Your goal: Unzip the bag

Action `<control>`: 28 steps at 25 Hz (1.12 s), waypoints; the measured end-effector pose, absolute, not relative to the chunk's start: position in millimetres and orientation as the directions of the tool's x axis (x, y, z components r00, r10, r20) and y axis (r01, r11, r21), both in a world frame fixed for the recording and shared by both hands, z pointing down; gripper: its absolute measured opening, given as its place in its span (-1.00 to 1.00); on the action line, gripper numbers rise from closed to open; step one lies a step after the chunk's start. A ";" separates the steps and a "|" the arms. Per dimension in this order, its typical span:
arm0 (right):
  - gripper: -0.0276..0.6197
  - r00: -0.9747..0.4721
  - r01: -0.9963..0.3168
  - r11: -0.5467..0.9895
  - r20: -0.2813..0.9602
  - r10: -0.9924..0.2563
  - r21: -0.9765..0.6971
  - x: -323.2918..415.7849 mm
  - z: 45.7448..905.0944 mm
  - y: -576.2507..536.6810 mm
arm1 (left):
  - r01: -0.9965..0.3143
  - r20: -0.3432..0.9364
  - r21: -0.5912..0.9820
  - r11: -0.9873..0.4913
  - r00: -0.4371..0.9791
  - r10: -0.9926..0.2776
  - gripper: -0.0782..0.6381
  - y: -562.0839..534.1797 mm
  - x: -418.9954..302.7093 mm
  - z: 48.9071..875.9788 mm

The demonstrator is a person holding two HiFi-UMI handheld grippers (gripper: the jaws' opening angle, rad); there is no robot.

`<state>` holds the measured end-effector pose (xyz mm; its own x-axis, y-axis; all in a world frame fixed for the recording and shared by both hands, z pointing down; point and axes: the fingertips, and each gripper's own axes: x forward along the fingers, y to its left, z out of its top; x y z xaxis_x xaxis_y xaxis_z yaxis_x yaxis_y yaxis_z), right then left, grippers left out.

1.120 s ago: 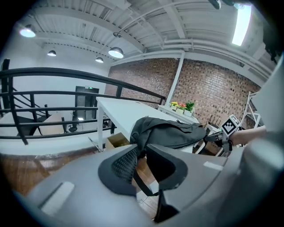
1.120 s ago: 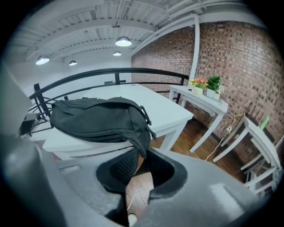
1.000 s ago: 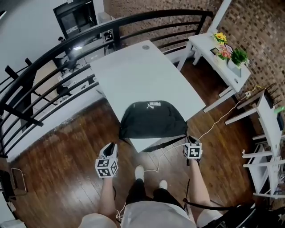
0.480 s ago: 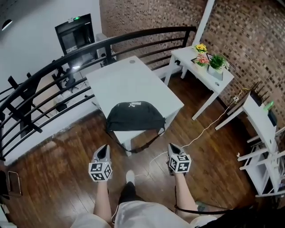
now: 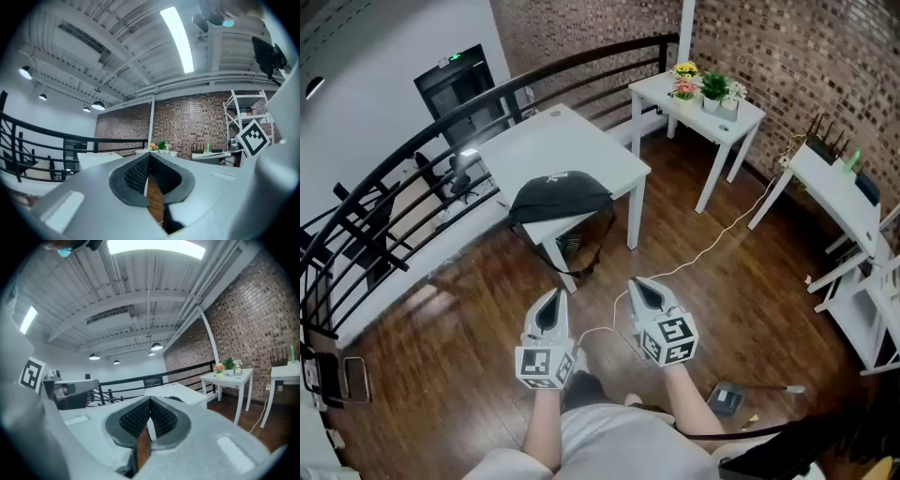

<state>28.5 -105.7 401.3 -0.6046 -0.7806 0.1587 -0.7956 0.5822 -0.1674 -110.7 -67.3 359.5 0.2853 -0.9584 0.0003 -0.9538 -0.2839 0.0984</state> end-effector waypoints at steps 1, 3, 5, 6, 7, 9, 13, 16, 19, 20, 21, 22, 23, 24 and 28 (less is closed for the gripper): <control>-0.94 -0.610 -0.791 0.588 0.140 -0.780 -0.169 30.9 388.2 -94.4 | -0.955 -0.007 0.074 -0.289 0.289 -0.957 -0.73 -56.9 -102.9 348.4; -0.94 -0.619 -0.784 0.604 0.107 -0.778 -0.145 30.6 363.2 -74.1 | -0.955 -0.022 0.040 -0.294 0.294 -0.956 -0.73 -38.9 -95.6 329.4; -0.94 -0.625 -0.780 0.617 0.078 -0.777 -0.109 26.3 340.9 -56.9 | -0.956 -0.043 0.037 -0.291 0.290 -0.956 -0.73 -24.8 -96.8 314.4; -0.94 -0.627 -0.778 0.621 0.065 -0.776 -0.093 23.9 331.5 -49.1 | -0.956 -0.055 0.039 -0.290 0.288 -0.956 -0.73 -18.7 -98.5 308.2; -0.94 -0.629 -0.777 0.624 0.052 -0.776 -0.079 21.7 323.7 -41.9 | -0.956 -0.067 0.040 -0.291 0.288 -0.955 -0.73 -13.1 -99.9 302.8; -0.94 -0.627 -0.778 0.625 0.032 -0.778 -0.060 18.2 313.7 -30.5 | -0.954 -0.090 0.031 -0.297 0.293 -0.952 -0.73 -2.8 -102.1 294.5; -0.94 -0.620 -0.783 0.619 0.005 -0.784 -0.053 10.2 303.2 -16.3 | -0.957 -0.117 0.006 -0.290 0.287 -0.951 -0.73 16.3 -113.8 287.4; -0.94 -0.615 -0.787 0.615 -0.002 -0.788 -0.055 4.2 296.3 -5.2 | -0.961 -0.119 0.003 -0.275 0.273 -0.955 -0.73 31.4 -126.4 283.8; -0.94 -0.624 -0.781 0.623 -0.005 -0.782 -0.051 -5.7 296.9 6.0 | -0.966 -0.116 0.006 -0.260 0.258 -0.959 -0.73 44.0 -139.6 287.4; -0.94 -0.628 -0.777 0.627 -0.003 -0.778 -0.050 -10.2 297.8 7.9 | -0.967 -0.114 0.007 -0.255 0.253 -0.961 -0.73 46.6 -143.8 288.4; -0.94 -0.633 -0.773 0.632 -0.002 -0.774 -0.050 -15.2 298.3 9.4 | -0.968 -0.113 0.008 -0.252 0.249 -0.962 -0.73 49.3 -147.8 288.1; -0.94 -0.638 -0.769 0.637 0.000 -0.770 -0.049 -20.9 298.3 10.6 | -0.969 -0.115 0.006 -0.249 0.246 -0.962 -0.73 52.0 -151.7 286.6; -0.94 -0.644 -0.764 0.643 0.000 -0.765 -0.050 -27.0 297.9 11.6 | -0.969 -0.117 0.004 -0.246 0.244 -0.963 -0.73 54.7 -155.8 284.6; -0.94 -0.649 -0.760 0.648 0.001 -0.761 -0.050 -33.4 297.8 12.7 | -0.970 -0.120 0.003 -0.245 0.242 -0.963 -0.73 57.1 -160.2 283.0; -0.94 -0.665 -0.747 0.664 0.007 -0.747 -0.044 -59.9 301.9 19.2 | -0.972 -0.120 0.004 -0.236 0.234 -0.965 -0.73 65.3 -180.8 285.1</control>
